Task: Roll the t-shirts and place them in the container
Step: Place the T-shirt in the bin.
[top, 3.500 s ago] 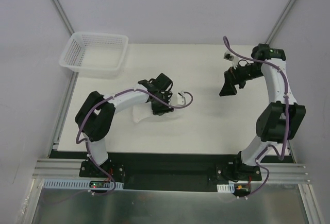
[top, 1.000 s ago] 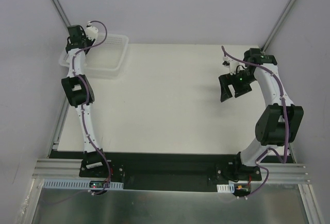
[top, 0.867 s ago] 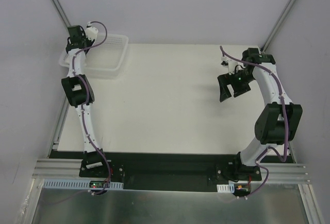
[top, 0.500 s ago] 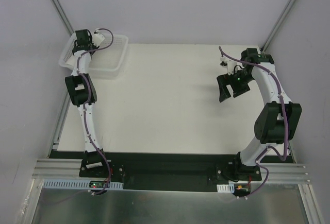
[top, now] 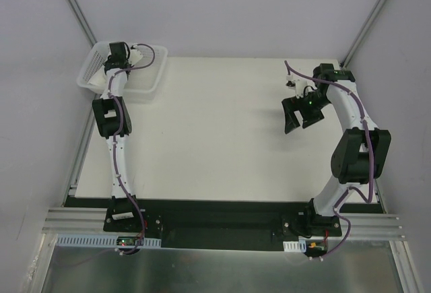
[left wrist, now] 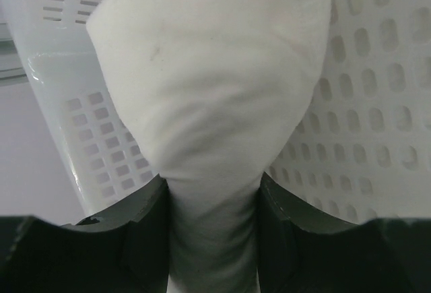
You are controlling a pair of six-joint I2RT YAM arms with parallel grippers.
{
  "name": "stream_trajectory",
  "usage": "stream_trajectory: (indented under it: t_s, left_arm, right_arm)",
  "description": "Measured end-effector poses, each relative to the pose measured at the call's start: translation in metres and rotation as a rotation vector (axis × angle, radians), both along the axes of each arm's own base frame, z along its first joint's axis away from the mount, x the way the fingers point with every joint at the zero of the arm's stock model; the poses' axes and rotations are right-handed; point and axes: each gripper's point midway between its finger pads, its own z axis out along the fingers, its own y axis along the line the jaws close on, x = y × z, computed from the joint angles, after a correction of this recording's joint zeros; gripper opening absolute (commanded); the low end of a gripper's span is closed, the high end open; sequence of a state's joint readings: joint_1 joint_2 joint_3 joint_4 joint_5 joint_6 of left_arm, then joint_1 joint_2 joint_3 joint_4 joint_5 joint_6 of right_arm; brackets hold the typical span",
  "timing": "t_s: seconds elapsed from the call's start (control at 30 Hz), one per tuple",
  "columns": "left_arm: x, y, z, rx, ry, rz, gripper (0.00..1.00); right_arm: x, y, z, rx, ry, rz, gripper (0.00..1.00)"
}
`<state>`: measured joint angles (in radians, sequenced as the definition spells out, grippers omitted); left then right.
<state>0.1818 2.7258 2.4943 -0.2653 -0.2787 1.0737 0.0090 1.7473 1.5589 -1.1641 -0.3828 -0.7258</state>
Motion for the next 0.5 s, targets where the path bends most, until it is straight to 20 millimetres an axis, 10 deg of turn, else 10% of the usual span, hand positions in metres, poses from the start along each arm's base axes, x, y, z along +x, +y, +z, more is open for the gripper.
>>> stream_trajectory:
  t_s: [0.5]
  left_arm:
    - [-0.008,0.028,0.008,0.153,0.007,0.1,0.0]
  right_arm:
    - [0.007,0.001,-0.002,0.008,0.001,-0.003,0.96]
